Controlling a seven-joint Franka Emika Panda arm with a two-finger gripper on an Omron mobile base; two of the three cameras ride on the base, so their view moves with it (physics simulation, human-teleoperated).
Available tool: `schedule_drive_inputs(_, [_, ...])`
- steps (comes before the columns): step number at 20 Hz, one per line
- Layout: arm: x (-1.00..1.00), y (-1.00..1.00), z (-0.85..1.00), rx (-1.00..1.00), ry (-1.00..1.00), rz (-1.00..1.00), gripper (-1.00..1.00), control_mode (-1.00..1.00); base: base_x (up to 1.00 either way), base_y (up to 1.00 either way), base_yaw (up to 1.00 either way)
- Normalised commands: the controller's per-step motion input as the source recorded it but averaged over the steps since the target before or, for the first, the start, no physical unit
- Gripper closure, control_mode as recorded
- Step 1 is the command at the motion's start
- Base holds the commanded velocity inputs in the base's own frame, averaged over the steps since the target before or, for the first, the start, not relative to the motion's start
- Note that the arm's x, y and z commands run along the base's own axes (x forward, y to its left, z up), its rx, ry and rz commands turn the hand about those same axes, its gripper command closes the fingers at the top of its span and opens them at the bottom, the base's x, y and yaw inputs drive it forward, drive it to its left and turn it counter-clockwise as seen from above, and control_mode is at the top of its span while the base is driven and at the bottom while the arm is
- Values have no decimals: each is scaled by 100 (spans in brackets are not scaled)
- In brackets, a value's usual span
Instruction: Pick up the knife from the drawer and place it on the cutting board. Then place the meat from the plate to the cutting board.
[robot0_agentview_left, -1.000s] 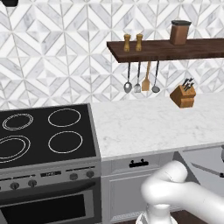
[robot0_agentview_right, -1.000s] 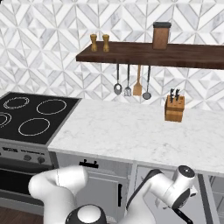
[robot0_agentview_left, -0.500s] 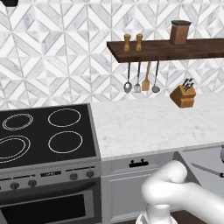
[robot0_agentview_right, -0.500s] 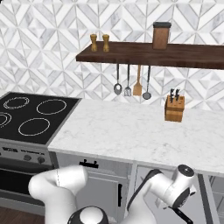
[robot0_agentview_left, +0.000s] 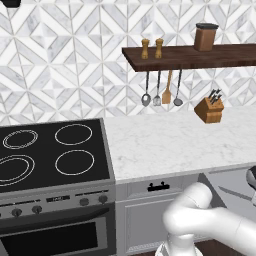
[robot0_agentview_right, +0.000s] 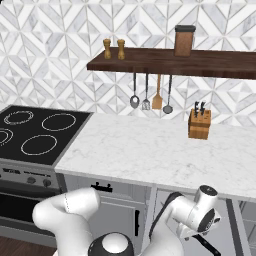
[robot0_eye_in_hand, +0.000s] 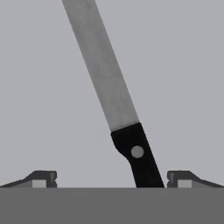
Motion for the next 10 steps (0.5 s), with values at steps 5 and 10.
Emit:
schedule_drive_inputs(5, [0, -1, -25, 0, 1, 0, -100, -100, 0, 0, 0])
schedule_drive_inputs(10, [0, -13, -1, 0, -1, 0, -100, -100, 0, 0, 0])
